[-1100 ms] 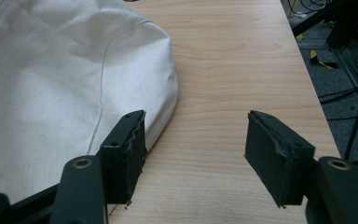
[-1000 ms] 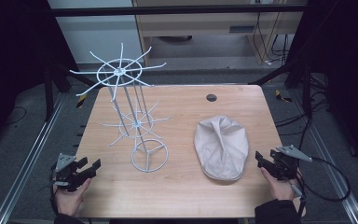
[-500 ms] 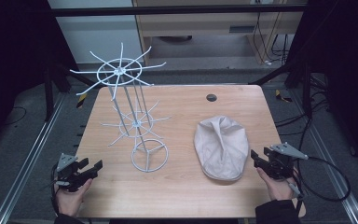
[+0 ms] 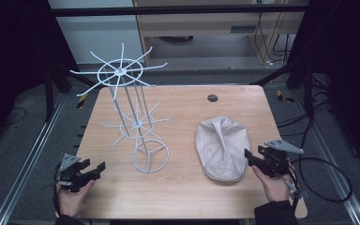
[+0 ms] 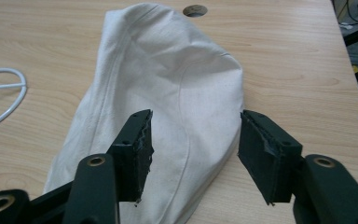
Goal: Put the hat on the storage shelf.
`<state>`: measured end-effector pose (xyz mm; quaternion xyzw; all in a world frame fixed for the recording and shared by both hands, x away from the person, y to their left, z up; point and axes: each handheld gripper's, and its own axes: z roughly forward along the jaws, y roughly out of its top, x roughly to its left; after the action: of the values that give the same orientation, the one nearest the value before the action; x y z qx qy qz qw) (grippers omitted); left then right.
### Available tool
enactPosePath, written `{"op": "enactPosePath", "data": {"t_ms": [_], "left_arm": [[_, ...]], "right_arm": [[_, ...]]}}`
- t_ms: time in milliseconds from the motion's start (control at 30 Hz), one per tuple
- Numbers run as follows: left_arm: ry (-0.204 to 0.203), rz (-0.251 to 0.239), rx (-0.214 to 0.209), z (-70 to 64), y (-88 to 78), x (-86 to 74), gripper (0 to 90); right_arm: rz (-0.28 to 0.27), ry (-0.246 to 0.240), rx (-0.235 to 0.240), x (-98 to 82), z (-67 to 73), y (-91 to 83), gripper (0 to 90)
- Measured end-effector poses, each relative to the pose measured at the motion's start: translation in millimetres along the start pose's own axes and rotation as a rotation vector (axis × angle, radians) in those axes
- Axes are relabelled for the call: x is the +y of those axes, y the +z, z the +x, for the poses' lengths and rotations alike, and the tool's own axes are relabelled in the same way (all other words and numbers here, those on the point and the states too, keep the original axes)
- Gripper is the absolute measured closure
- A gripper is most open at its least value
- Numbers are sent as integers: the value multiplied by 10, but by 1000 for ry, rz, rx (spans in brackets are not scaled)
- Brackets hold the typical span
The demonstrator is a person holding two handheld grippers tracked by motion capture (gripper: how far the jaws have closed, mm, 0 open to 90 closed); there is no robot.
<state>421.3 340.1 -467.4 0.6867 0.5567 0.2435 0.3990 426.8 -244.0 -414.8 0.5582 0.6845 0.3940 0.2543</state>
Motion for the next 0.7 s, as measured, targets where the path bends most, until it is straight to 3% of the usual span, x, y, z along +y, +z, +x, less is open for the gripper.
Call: {"op": "enactPosePath", "data": {"t_ms": [700], "left_arm": [[4,14,13,17,3,-15,300]], "right_arm": [[40,-11,52,305,300,82,479]]}}
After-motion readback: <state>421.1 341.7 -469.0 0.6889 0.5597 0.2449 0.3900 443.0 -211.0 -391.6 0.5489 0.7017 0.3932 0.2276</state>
